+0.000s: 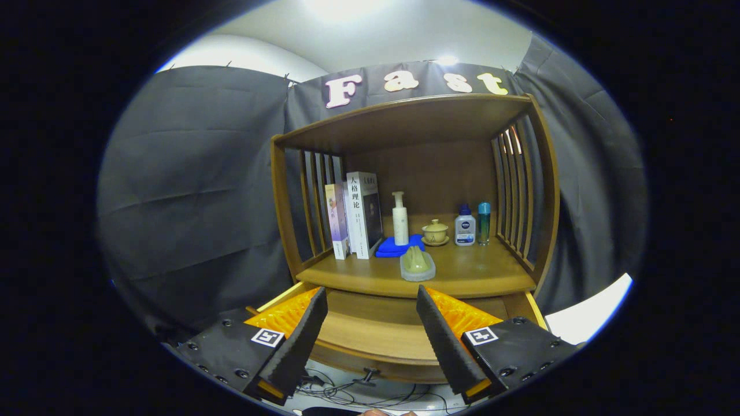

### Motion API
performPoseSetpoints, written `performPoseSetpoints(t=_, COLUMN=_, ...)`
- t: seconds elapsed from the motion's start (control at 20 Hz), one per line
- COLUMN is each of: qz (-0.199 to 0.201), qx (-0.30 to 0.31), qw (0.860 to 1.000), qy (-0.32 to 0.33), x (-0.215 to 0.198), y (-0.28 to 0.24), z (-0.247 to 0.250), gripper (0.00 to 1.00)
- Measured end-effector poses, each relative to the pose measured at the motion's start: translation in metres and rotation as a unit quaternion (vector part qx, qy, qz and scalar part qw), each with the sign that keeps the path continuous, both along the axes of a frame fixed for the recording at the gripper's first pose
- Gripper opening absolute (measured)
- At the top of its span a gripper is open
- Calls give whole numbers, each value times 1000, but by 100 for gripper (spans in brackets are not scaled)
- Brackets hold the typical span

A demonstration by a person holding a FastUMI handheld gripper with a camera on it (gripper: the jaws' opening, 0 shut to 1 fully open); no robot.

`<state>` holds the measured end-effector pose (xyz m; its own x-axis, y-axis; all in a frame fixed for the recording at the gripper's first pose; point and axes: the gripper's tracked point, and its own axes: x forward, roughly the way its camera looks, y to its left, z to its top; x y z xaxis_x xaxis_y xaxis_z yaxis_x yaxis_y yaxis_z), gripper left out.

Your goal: Pull open the drawer, take out the items inside it, and place them on the countertop above the cabinet.

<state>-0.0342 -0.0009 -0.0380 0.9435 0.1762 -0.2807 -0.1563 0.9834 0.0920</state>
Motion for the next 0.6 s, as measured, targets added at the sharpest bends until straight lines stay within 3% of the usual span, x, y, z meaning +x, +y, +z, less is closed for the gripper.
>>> performPoseSetpoints(t=0.35, qz=-29, qx=-18, qw=999, qy=-5, x=-29, y=4, z=-58, gripper=98)
performPoseSetpoints(t=0.6, qz=-38, qx=-83, qw=996, qy=-9, x=-40, y=8, z=-98, gripper=98)
